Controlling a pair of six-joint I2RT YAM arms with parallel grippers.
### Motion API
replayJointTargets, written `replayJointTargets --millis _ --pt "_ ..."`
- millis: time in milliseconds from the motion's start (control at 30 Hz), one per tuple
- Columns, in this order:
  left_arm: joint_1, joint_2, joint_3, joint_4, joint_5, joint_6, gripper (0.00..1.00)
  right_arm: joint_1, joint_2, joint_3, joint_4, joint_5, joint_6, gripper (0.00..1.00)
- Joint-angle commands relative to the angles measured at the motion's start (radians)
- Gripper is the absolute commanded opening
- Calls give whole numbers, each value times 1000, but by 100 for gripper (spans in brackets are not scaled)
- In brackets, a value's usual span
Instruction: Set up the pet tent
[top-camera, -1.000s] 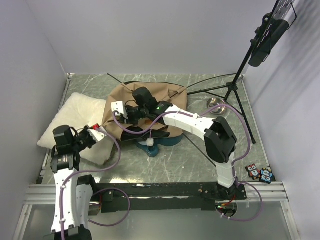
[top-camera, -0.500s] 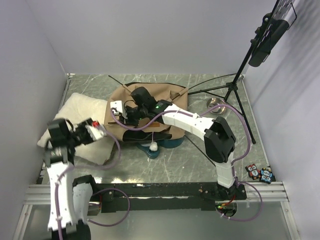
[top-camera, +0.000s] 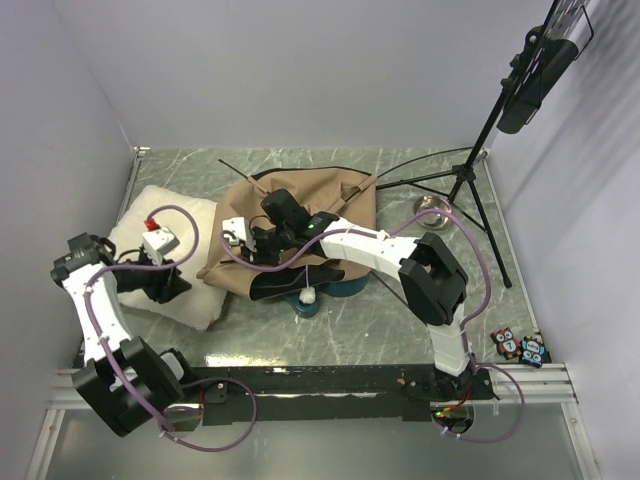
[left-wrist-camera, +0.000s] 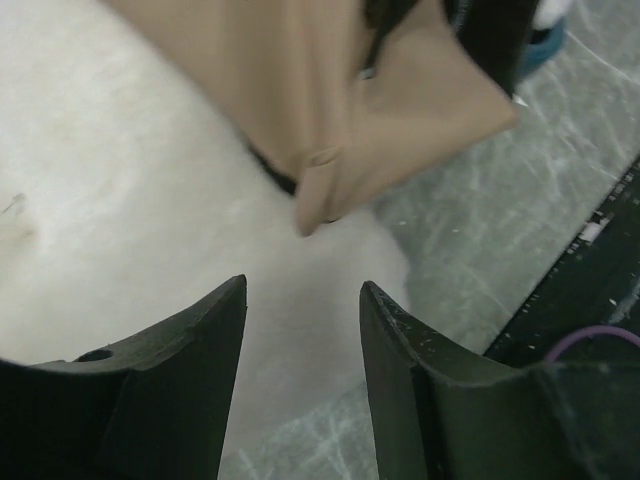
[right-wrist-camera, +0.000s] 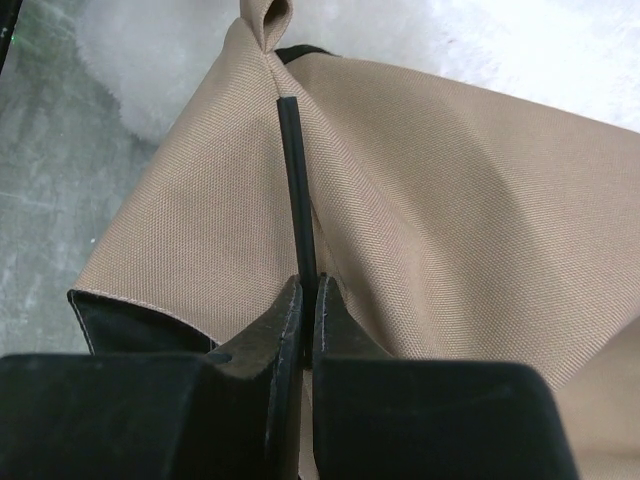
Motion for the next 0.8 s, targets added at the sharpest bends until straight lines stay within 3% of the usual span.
replayJointTargets --millis 0,233,633,767 --pt "-73 -50 -24 -101 40 68 54 -16 13 -38 -87 51 82 0" --pt "-86 18 -53 -8 47 38 43 -10 0 -34 -84 43 85 0" --pt "-101 -90 -180 283 109 -89 26 5 -21 -24 -98 26 88 0" --pt "-116 -85 -187 314 127 -83 18 12 -23 -10 -112 23 93 0"
